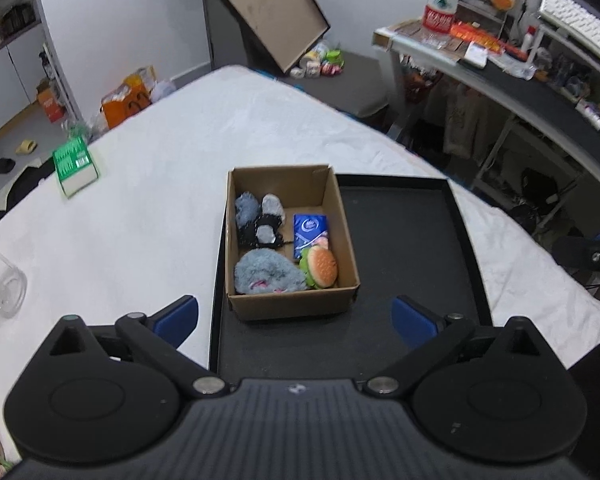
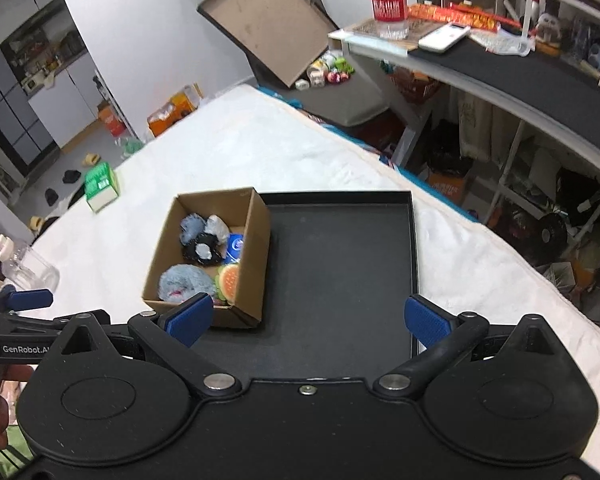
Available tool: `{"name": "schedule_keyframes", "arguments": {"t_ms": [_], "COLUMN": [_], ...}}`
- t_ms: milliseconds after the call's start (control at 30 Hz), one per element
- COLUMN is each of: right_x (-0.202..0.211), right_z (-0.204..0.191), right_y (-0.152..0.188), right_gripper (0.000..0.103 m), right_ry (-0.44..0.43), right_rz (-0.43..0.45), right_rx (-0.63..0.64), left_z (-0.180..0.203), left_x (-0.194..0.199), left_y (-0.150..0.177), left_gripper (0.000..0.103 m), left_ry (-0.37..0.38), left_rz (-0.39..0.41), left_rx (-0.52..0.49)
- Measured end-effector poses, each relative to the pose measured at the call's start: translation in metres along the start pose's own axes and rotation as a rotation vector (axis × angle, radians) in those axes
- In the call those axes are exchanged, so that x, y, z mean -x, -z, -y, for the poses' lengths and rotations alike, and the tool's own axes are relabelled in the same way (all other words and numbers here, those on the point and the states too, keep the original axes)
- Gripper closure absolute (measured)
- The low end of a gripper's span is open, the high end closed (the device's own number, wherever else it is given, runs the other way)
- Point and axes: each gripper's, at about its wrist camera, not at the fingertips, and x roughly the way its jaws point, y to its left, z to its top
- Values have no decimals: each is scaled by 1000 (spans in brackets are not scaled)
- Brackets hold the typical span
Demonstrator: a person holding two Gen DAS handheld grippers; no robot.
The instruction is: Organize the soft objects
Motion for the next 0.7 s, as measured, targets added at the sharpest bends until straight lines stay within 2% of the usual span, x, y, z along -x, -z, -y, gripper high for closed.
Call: {"name": "schedule_keyframes", "arguments": {"t_ms": [333, 567, 700], "right_x": [33, 54, 65], "right_z": [5, -2, -6], "right_y": [27, 48, 60], "right_gripper": [0, 0, 0], "right_ry": [6, 16, 20], "right_rz": [68, 125, 170], "right_rx": [-76, -69, -70], "left_z": [7, 8, 5], "left_x": [48, 66, 74], "left_y": [24, 51, 62], "left_gripper": [1, 1, 1], "left_ry": [16, 34, 11], "left_rz": [82, 126, 160], "left_rx": [-14, -16, -21]}}
